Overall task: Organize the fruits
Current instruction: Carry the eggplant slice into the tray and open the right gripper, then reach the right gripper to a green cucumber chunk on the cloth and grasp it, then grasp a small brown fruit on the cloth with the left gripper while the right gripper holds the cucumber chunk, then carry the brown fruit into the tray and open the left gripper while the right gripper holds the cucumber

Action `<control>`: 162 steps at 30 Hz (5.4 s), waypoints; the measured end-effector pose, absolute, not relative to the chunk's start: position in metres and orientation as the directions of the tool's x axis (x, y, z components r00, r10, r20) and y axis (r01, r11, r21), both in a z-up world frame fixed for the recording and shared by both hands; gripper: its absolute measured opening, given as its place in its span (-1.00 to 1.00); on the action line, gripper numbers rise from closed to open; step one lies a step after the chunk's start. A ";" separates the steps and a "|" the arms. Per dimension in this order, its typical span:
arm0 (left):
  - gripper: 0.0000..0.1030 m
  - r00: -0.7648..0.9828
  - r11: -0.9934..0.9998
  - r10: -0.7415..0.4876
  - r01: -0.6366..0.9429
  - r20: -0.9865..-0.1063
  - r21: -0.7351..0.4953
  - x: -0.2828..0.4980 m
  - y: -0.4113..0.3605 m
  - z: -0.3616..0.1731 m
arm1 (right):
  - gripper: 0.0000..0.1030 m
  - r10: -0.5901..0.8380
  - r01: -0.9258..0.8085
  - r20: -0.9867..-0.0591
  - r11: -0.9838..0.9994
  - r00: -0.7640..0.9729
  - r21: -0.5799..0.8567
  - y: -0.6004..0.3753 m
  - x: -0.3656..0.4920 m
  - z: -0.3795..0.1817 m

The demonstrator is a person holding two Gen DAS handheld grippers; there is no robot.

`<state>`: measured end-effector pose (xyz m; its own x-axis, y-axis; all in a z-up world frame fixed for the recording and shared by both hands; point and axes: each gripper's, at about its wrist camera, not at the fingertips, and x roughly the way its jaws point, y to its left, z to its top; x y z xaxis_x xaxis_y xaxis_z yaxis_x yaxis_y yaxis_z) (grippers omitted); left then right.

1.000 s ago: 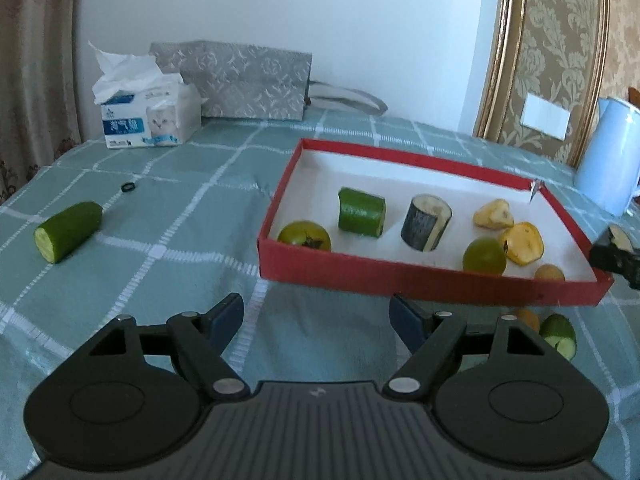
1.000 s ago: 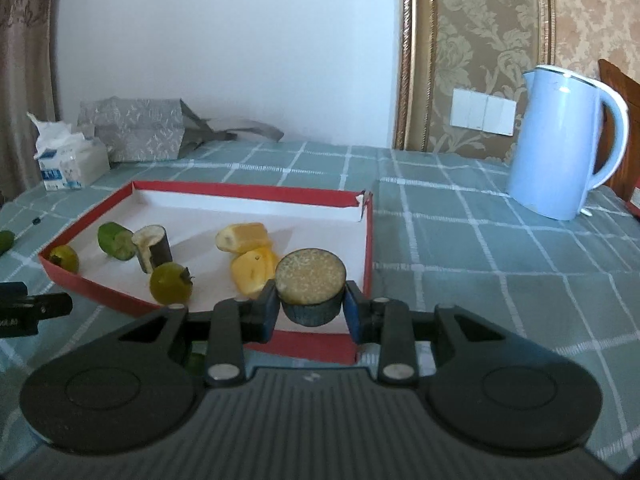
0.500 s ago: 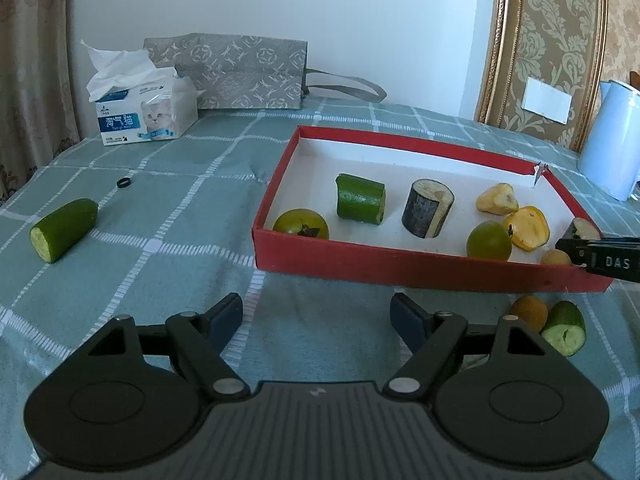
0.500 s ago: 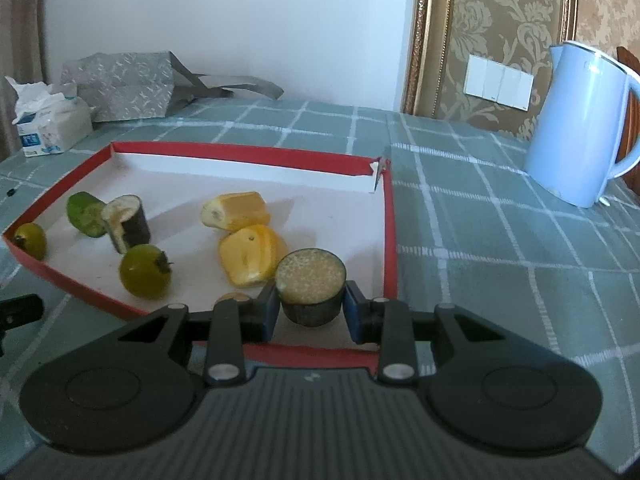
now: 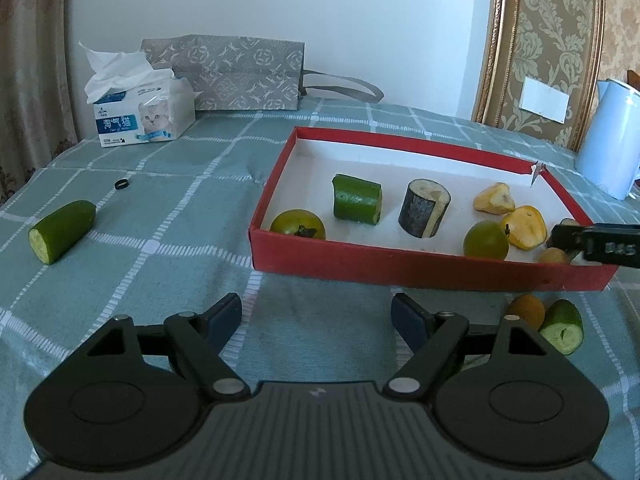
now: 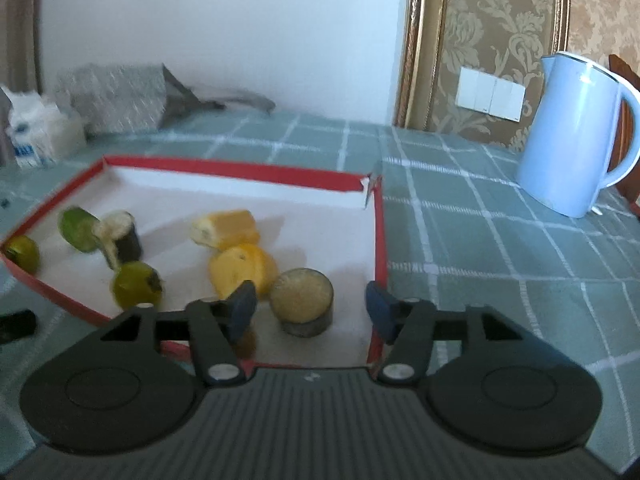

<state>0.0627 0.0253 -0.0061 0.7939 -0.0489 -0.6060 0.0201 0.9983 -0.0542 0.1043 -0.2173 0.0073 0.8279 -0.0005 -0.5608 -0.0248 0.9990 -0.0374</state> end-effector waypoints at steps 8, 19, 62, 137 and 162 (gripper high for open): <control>0.59 0.799 0.998 -0.040 0.007 -0.601 -0.057 0.061 0.027 -0.006 | 0.20 0.010 -0.004 -0.485 1.000 0.874 0.014 -0.230 0.063 0.017; 0.60 0.806 0.999 -0.030 0.002 -0.591 -0.049 0.059 0.027 -0.005 | 0.37 0.195 -0.088 -0.527 0.971 0.827 0.221 -0.248 0.023 -0.011; 0.60 0.816 0.997 -0.063 0.024 -0.575 -0.075 0.053 0.027 -0.001 | -0.26 0.170 -0.208 -0.559 0.978 0.812 -0.005 -0.187 0.017 -0.015; -0.47 0.781 0.945 -0.254 0.325 -0.571 0.024 0.051 -0.062 -0.010 | -0.05 0.135 -0.159 -0.587 0.987 0.798 0.011 -0.201 0.009 -0.018; -0.51 0.780 0.945 -0.261 0.326 -0.569 0.014 0.057 -0.054 -0.012 | 0.69 0.115 -0.121 -0.577 0.992 0.808 0.029 -0.215 0.009 -0.016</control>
<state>0.0572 -0.0538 -0.0117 0.7799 -0.2605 -0.5691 0.3261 0.9452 0.0142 0.0088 -0.2153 -0.0160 0.8082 0.1152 -0.5775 -0.1207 0.9923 0.0291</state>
